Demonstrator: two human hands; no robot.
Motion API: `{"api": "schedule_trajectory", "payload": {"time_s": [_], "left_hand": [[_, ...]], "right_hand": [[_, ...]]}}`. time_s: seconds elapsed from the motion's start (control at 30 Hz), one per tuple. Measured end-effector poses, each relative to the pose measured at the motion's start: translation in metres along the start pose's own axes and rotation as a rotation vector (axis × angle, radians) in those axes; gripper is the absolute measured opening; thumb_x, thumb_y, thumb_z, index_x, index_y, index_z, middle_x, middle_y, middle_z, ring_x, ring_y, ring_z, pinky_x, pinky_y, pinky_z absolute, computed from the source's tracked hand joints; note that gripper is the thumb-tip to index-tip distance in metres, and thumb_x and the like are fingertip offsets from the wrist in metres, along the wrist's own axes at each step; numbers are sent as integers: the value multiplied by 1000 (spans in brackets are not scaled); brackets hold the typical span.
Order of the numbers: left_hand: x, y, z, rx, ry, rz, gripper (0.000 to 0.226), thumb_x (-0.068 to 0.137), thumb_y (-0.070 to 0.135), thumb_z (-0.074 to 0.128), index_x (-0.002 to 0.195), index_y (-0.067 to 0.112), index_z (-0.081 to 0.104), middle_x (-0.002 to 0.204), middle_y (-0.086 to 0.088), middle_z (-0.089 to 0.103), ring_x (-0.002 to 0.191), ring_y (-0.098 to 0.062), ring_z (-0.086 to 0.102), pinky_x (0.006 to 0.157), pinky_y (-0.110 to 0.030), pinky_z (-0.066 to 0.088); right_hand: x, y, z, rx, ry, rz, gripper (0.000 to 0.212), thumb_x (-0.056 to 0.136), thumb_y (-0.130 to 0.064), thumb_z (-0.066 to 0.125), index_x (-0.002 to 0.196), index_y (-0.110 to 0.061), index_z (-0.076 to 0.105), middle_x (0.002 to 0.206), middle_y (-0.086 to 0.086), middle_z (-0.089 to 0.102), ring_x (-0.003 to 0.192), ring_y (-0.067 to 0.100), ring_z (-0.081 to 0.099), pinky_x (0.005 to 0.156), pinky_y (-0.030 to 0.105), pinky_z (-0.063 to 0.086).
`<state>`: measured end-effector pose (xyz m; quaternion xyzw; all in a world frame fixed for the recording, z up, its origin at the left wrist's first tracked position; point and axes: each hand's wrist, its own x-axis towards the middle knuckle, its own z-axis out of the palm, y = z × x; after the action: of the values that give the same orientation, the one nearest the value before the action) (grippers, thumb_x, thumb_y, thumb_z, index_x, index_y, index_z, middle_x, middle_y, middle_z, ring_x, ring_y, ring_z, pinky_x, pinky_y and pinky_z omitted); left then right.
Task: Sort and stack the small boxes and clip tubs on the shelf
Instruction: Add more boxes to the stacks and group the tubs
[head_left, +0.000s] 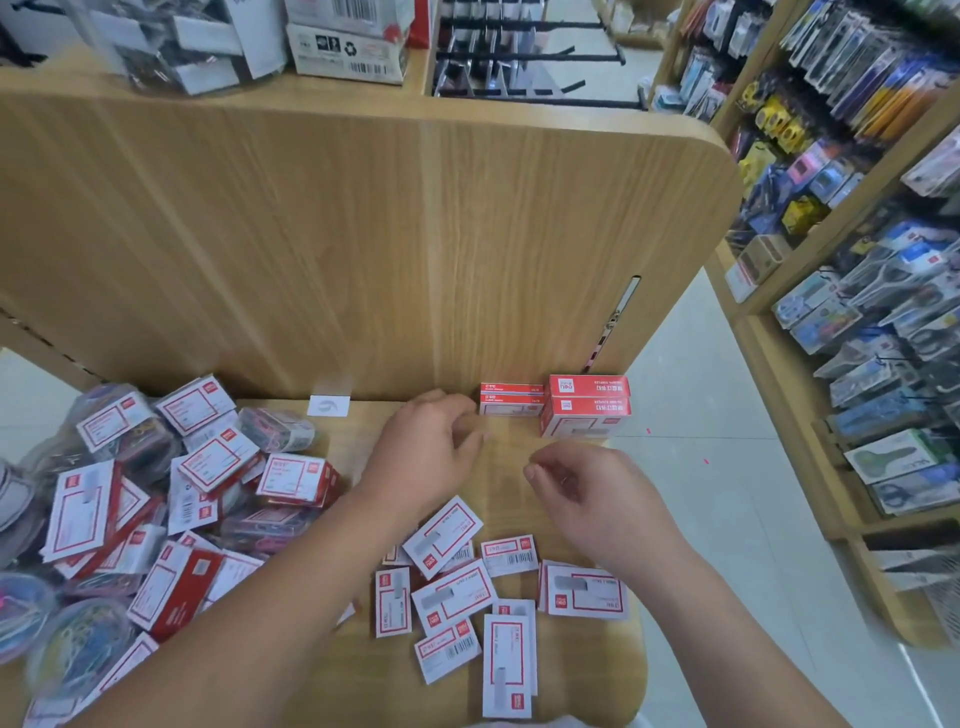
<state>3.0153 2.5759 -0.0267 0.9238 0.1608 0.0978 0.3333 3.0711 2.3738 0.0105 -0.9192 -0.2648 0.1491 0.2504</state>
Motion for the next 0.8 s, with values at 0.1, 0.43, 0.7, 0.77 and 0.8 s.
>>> {"api": "schedule_trajectory", "payload": {"time_s": [0.1, 0.43, 0.7, 0.77, 0.8], "left_hand": [[-34, 0, -25, 113, -191, 22, 27, 83, 51, 67, 92, 26, 72, 86, 10, 59, 83, -14, 57, 76, -36, 54], [-87, 6, -39, 316, -279, 58, 40, 71, 65, 55, 89, 32, 69, 96, 17, 51, 97, -11, 39, 89, -38, 44], [-86, 34, -42, -196, 105, -74, 21, 77, 52, 73, 95, 42, 74, 84, 16, 61, 77, -2, 61, 63, -19, 46], [-86, 38, -39, -298, 49, -51, 20, 82, 38, 78, 101, 42, 74, 88, 15, 62, 81, -6, 62, 65, -16, 46], [-86, 37, -37, -339, -5, -39, 22, 84, 36, 78, 104, 42, 73, 90, 15, 63, 82, -8, 62, 67, -19, 48]], "right_hand": [[-6, -6, 5, -32, -172, -54, 24, 89, -48, 64, 105, -32, 72, 92, -15, 68, 90, 6, 63, 81, 34, 56], [-18, -15, 30, 165, -129, -10, 25, 90, -45, 68, 108, -28, 75, 92, -15, 69, 86, 4, 64, 81, 35, 57], [-28, -48, 3, 770, -145, 57, 19, 97, -33, 68, 83, -23, 78, 80, 6, 77, 82, 25, 74, 83, 49, 59], [-27, -51, 3, 831, -75, 88, 20, 98, -21, 66, 78, -22, 70, 75, 5, 75, 75, 32, 73, 82, 57, 59], [-25, -48, 4, 827, -41, 86, 20, 99, -20, 63, 80, -20, 65, 74, 6, 72, 71, 32, 71, 79, 60, 58]]}}
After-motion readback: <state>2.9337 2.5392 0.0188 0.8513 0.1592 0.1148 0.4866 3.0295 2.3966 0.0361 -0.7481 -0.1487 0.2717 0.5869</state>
